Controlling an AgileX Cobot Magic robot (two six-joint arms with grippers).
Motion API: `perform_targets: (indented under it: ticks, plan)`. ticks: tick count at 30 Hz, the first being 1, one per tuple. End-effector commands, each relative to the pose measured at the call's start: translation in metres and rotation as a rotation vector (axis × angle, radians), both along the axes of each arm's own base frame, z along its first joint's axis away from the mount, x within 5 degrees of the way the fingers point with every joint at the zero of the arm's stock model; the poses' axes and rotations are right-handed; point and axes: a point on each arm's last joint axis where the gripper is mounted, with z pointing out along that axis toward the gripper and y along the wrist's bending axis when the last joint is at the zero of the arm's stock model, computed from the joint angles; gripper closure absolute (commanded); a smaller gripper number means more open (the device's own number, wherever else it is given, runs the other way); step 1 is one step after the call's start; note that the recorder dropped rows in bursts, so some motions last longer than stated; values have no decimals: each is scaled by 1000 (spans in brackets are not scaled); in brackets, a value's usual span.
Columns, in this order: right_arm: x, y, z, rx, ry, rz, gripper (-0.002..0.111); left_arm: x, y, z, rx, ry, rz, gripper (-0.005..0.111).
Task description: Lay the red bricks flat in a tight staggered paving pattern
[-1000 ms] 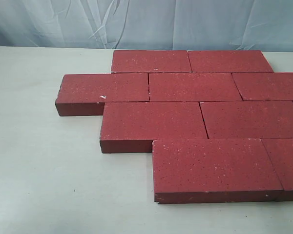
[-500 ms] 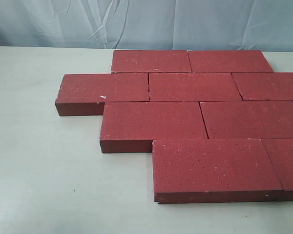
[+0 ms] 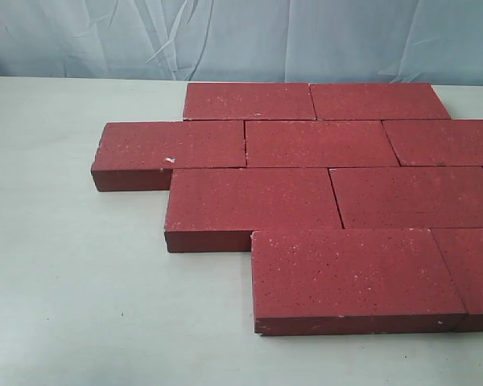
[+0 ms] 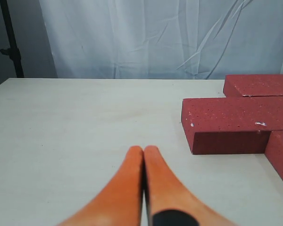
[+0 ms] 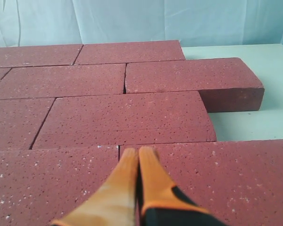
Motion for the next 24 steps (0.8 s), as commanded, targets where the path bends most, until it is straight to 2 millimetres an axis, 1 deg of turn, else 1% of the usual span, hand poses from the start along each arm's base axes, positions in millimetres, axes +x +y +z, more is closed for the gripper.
perform_targets:
  ticks: [1,24]
  plan:
    - [0,0,1,-5,-17,-2,109,0,0,-1,5,-8,4,107]
    - [0,0,1,-5,-15,-2,109,0,1,0,27,-10,6,107]
